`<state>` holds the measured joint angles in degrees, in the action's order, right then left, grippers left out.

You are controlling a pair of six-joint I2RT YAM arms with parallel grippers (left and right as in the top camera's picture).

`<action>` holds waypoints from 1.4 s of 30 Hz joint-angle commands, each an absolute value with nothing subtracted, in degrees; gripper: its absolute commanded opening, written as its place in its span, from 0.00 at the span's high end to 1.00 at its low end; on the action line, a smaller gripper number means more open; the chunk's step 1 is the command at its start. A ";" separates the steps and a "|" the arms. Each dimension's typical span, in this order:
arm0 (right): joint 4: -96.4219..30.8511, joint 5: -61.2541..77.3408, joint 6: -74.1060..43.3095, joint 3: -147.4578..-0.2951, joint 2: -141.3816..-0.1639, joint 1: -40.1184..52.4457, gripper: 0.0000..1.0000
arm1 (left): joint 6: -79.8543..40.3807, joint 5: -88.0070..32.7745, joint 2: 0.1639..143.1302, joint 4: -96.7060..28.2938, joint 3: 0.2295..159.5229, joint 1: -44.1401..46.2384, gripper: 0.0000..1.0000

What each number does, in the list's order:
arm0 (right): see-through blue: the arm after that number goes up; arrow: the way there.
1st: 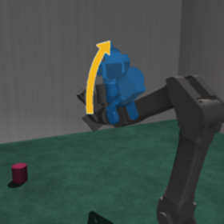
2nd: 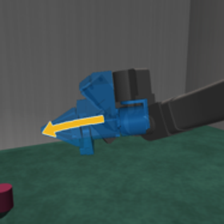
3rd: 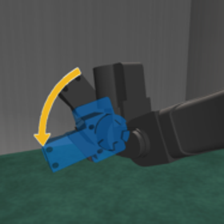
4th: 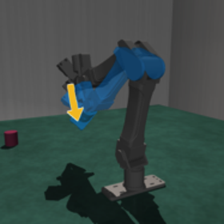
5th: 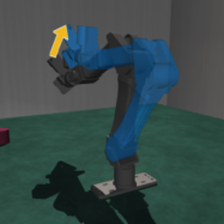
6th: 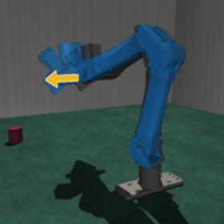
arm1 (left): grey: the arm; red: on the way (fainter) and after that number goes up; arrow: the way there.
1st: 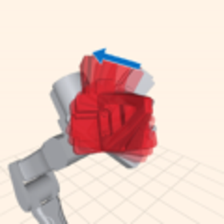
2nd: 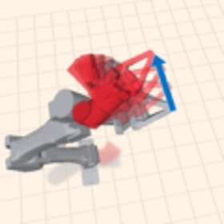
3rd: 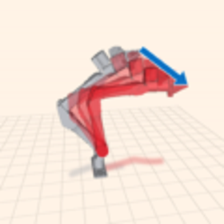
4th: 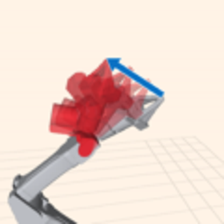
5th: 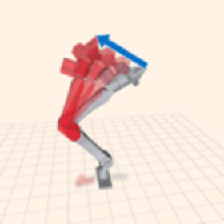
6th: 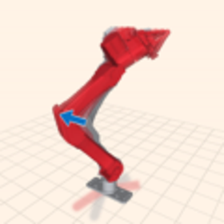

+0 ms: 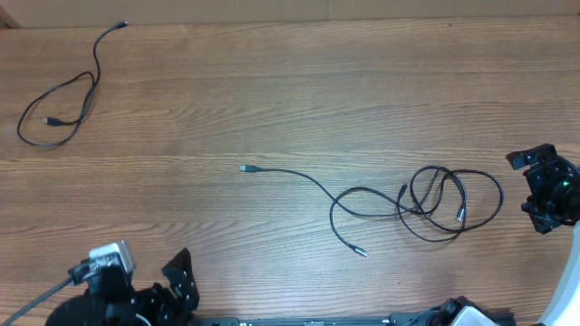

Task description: Untangle cables

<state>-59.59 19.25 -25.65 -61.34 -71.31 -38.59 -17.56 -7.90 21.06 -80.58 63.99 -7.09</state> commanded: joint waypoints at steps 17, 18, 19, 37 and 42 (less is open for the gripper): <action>-59.29 19.53 -25.02 -62.22 -71.40 -38.59 0.00 | -18.46 -7.11 13.26 -80.34 63.83 -6.61 0.01; -59.29 19.53 -25.02 -62.22 -71.40 -38.59 0.00 | -18.46 -7.11 13.26 -80.34 63.83 -6.61 0.00; -59.29 19.53 -25.02 -62.22 -71.40 -38.59 0.00 | -18.46 -7.11 13.26 -80.34 63.83 -6.61 0.01; -59.29 19.53 -25.02 -62.22 -71.40 -38.59 0.00 | -18.46 -7.14 13.26 -80.12 63.83 -6.61 0.01; -59.29 19.53 -25.02 -62.22 -71.40 -38.59 0.00 | -18.46 -7.11 13.26 -80.07 63.83 -6.61 0.01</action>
